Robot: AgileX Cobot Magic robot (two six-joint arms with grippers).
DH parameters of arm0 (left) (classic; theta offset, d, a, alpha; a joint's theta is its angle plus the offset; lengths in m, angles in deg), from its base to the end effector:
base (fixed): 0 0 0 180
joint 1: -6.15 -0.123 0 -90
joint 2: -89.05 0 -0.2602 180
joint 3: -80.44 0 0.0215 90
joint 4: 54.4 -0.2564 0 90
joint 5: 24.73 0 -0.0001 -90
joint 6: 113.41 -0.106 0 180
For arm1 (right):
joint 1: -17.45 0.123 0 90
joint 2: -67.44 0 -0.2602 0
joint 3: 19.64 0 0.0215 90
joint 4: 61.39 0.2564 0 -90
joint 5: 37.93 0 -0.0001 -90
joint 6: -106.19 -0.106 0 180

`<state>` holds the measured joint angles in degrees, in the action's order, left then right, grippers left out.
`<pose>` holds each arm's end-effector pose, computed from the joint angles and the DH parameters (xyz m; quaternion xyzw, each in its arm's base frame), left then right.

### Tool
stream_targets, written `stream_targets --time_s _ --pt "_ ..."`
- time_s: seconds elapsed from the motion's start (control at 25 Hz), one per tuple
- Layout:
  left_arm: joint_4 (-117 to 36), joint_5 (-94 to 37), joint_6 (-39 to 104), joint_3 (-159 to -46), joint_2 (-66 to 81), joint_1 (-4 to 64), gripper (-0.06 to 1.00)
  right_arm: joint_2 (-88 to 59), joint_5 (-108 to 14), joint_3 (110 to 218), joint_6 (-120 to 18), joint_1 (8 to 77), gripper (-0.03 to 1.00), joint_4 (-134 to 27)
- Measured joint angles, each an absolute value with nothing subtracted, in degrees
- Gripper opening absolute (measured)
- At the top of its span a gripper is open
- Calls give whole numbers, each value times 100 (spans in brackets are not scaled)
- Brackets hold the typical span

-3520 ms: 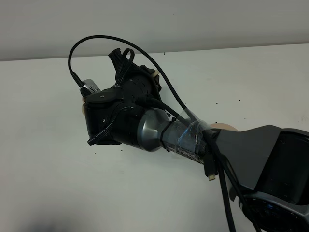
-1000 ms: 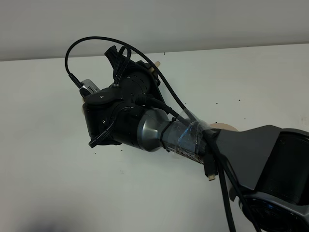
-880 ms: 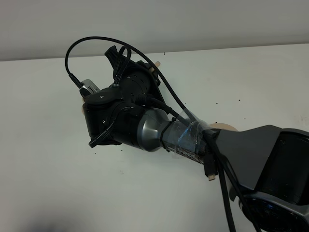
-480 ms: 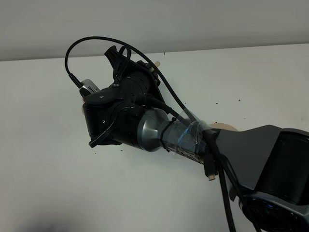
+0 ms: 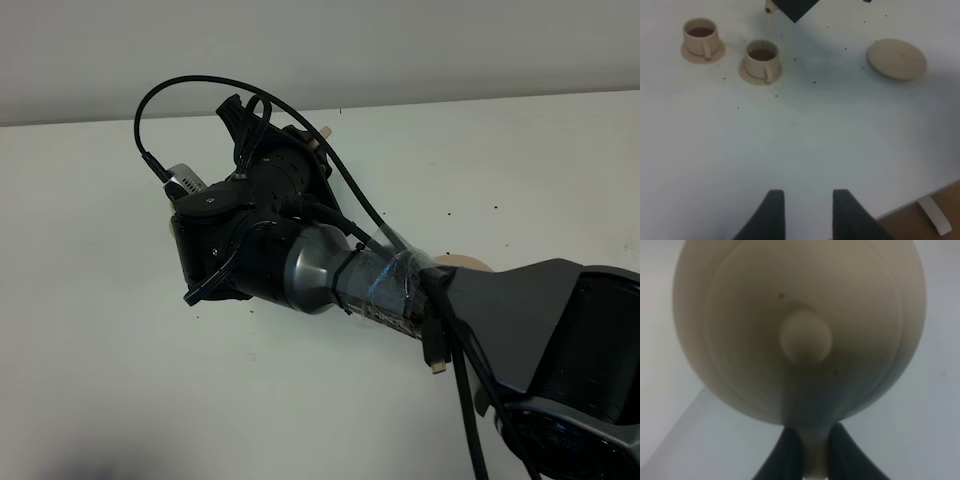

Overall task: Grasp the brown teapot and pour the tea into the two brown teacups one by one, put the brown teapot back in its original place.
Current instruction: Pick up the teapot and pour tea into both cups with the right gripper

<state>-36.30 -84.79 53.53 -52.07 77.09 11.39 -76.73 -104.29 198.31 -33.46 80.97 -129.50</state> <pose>0.0424 -0.0326 0.2774 0.1365 0.8421 -0.1230 0.5070 0.3008 0.4018 0.1777 -0.7686 0.3595 -0.5050 0.1582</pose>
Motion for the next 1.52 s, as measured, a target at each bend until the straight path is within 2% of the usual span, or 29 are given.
stream_targets --time_s 1.12,1.52 --pt "-3630 -8479 5348 -5207 7709 1139 26 -7673 -10376 19831 -3565 8097 11 -12926" --pt "-3630 -8479 5348 -5207 7709 1139 26 -7673 -10364 19831 -3719 8097 11 -12224"
